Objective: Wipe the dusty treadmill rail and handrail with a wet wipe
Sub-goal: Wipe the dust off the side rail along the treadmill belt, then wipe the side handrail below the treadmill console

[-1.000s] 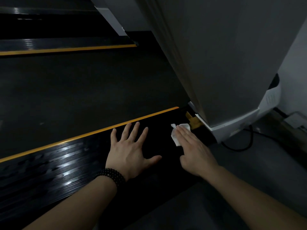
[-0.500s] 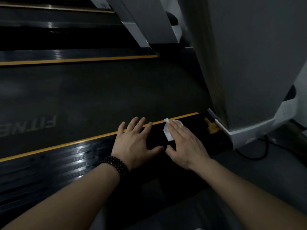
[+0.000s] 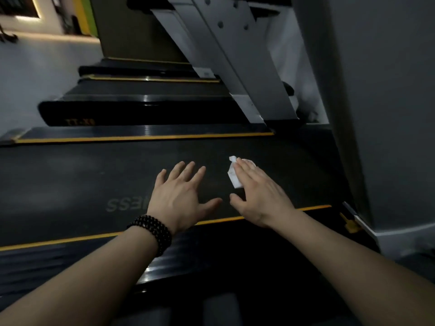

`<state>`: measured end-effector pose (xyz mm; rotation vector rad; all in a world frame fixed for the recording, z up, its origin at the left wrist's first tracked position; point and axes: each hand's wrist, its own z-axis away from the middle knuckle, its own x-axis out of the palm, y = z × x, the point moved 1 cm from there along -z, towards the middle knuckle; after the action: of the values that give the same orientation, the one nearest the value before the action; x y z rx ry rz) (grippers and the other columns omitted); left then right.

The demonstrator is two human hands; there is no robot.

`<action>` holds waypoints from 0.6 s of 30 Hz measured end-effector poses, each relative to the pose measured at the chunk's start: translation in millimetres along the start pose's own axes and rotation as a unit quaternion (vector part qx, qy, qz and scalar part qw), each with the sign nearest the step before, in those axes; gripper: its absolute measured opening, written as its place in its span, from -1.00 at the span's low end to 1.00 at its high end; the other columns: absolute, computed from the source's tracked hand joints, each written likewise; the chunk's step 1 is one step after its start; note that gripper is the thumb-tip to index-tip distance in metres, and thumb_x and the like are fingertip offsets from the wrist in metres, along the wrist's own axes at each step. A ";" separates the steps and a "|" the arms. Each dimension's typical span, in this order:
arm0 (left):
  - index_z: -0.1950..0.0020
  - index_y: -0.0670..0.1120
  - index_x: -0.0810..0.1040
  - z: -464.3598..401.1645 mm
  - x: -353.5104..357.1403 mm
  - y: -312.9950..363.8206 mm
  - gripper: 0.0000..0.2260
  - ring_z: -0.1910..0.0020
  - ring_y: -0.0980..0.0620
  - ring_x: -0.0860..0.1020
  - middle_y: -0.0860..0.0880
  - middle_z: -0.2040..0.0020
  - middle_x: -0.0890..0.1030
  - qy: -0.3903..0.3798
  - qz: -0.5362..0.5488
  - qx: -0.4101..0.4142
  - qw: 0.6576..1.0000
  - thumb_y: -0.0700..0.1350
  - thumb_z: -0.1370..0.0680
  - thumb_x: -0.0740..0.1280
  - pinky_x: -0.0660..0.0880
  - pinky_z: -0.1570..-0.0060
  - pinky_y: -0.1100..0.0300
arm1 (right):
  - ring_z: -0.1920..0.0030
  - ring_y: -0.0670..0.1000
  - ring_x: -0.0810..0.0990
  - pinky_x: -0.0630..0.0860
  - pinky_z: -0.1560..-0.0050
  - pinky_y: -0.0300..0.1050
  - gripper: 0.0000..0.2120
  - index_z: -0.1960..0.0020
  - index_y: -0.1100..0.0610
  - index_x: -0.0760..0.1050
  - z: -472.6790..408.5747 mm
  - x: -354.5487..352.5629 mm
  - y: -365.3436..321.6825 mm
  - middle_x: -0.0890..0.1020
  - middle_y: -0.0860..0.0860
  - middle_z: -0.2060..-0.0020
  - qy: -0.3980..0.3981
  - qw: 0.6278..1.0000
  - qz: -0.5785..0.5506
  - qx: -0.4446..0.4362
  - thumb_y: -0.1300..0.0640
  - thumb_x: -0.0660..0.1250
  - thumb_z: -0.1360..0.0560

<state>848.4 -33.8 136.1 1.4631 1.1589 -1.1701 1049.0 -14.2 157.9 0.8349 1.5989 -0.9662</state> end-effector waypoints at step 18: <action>-0.65 0.14 -0.02 -23.2 -220.7 -173.6 -0.01 -0.64 0.02 -0.06 0.04 -0.67 0.03 0.162 -0.048 -0.126 0.978 0.56 -0.28 -0.23 0.01 -0.57 -0.09 | -0.59 -0.10 -0.15 -0.21 -0.49 -0.20 -0.23 -0.64 0.06 -0.11 -151.6 -162.3 -214.4 -0.08 -0.04 -0.62 0.120 0.976 0.009 -0.179 -0.24 0.13 -0.60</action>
<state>656.2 -13.0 341.1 1.4451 1.5555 -0.8274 831.6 22.3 373.9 0.7305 1.8993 -0.5527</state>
